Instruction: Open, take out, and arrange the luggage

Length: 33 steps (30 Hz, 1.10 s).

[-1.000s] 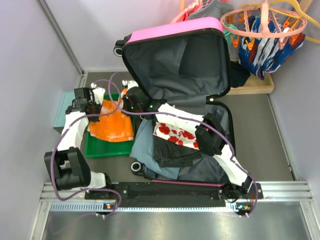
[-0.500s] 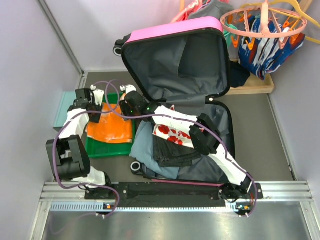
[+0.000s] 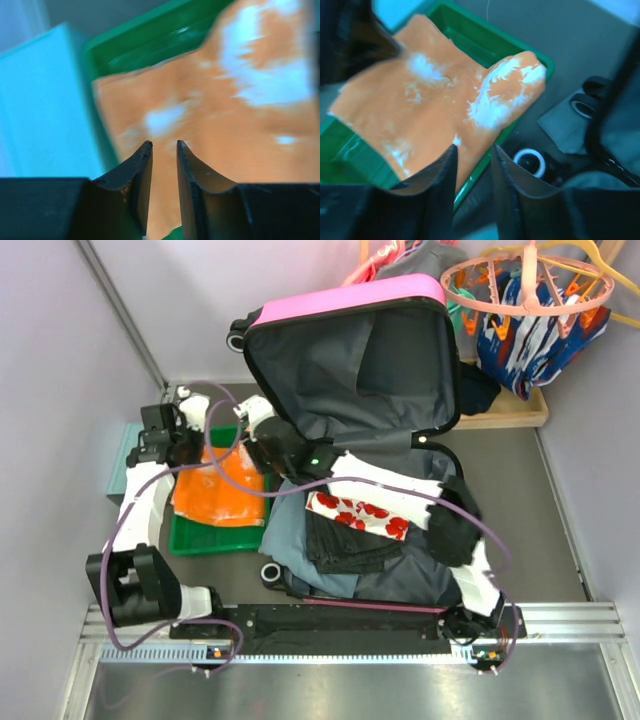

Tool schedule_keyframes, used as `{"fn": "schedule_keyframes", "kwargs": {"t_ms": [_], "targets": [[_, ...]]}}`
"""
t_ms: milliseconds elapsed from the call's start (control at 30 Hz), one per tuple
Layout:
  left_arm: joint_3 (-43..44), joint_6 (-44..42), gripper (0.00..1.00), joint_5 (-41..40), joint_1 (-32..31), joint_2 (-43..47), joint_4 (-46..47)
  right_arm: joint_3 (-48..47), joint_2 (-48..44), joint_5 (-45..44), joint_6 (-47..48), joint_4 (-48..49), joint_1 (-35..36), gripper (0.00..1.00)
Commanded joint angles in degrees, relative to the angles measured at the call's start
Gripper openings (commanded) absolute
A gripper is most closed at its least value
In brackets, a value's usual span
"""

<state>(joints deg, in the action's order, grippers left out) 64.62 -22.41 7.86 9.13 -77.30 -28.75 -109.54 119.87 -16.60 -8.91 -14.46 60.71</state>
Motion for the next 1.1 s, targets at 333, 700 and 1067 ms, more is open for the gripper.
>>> {"fn": "schedule_keyframes", "kwargs": {"t_ms": [333, 700, 1067], "targets": [[13.8, 12.3, 0.22, 18.2, -11.3, -26.2, 3.2, 29.7, -30.2, -11.7, -4.4, 4.5, 0.2, 0.23], [19.1, 12.9, 0.24, 9.2, -11.5, -39.1, 0.2, 38.8, -37.8, -16.0, -8.5, 1.9, -0.1, 0.23], [19.1, 11.9, 0.33, 15.2, -12.5, -25.4, 3.1, 42.7, -44.5, -17.7, -10.1, -1.8, -2.6, 0.26]]}}
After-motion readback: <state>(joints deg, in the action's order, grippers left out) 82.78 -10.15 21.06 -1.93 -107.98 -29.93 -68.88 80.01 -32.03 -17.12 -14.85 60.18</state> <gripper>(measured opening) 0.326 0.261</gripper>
